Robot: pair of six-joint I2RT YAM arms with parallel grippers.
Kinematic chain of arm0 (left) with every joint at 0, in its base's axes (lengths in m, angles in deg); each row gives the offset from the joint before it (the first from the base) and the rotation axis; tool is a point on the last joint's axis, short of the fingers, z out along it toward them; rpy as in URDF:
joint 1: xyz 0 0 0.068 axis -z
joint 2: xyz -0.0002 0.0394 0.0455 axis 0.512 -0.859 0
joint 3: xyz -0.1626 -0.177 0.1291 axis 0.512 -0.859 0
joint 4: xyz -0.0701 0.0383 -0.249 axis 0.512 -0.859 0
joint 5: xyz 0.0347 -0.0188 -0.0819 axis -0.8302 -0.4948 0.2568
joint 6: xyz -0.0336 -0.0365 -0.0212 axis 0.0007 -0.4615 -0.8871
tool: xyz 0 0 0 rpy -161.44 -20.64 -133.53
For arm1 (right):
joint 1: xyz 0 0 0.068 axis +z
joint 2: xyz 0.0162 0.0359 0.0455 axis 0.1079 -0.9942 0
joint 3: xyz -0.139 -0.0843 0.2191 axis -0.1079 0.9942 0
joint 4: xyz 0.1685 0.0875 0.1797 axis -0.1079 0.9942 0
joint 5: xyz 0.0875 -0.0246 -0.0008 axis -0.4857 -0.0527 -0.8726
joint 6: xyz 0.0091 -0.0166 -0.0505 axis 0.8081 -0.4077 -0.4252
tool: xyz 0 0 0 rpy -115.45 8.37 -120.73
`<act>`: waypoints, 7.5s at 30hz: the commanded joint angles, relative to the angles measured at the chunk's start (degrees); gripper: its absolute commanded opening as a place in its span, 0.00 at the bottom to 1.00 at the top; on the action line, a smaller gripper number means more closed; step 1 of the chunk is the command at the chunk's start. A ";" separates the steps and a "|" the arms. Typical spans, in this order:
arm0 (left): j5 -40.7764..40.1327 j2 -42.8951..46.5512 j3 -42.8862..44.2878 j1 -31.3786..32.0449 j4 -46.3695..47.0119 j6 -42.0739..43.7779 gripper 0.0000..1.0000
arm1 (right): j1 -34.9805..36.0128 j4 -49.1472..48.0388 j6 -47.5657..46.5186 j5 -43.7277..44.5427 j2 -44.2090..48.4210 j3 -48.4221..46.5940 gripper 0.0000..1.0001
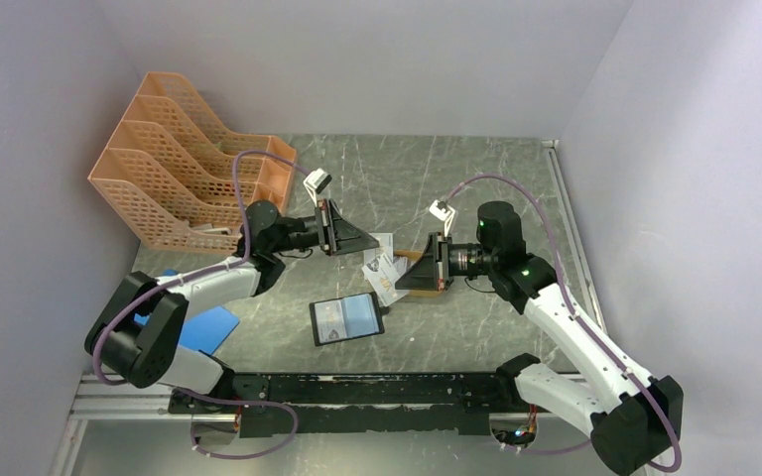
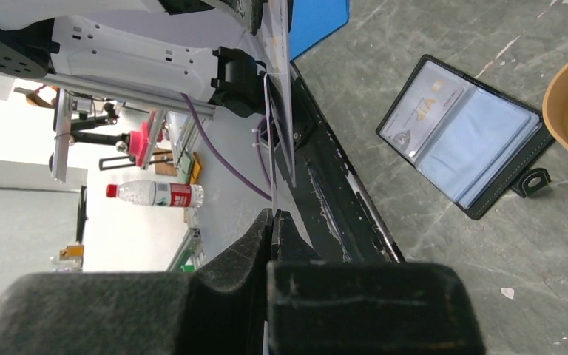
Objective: Put the credit cards into the card holder
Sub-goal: Place the credit card in the storage box, then turn over the card slot in the card holder.
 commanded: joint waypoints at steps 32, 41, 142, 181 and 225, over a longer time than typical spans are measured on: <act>-30.02 -21.16 22.83 11.54 -48.15 35.47 0.05 | -1.21 12.82 4.94 36.61 11.24 -5.74 0.00; -30.26 -23.80 26.20 10.82 -47.33 34.19 0.05 | -1.29 11.95 5.83 36.26 13.47 -4.66 0.00; -78.31 -5.07 5.55 36.55 -79.91 29.77 0.05 | 14.35 -2.81 12.30 26.17 -1.30 14.64 0.00; -77.33 -3.35 3.33 36.45 -77.59 27.69 0.05 | 18.38 -9.80 17.96 25.31 -12.02 16.41 0.00; -80.62 13.98 10.15 36.33 -90.63 27.48 0.36 | 22.03 -18.74 17.20 21.98 -25.02 9.56 0.00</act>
